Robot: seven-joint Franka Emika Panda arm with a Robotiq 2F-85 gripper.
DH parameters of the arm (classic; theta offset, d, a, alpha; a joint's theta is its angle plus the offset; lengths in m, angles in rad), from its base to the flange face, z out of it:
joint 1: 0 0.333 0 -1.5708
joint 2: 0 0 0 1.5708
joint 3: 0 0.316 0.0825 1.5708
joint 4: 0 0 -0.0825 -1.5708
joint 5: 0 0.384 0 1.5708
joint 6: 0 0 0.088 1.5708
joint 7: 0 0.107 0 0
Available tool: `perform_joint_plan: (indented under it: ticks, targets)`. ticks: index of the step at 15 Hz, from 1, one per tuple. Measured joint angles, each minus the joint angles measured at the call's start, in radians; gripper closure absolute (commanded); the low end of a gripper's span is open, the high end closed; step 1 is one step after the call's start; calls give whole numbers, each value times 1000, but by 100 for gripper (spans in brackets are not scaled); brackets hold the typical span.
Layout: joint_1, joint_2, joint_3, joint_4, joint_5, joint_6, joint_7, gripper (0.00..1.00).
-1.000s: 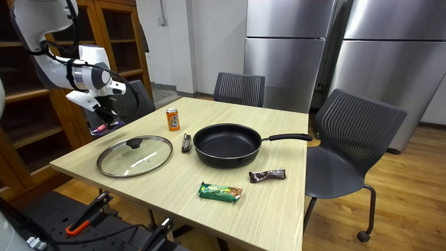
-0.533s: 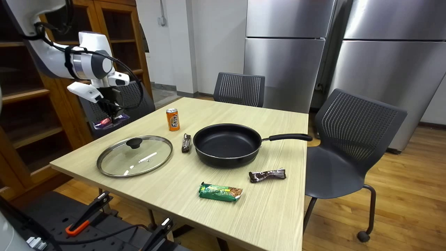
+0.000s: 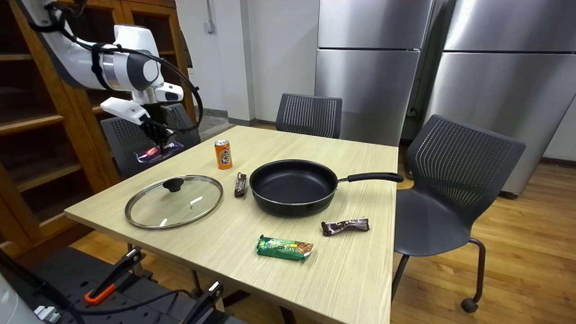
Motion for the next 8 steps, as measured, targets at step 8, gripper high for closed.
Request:
perform_joint_plan:
  ticks: [8]
  targets:
    - [-136, -145, 0, -162, 34, 25, -122, 97]
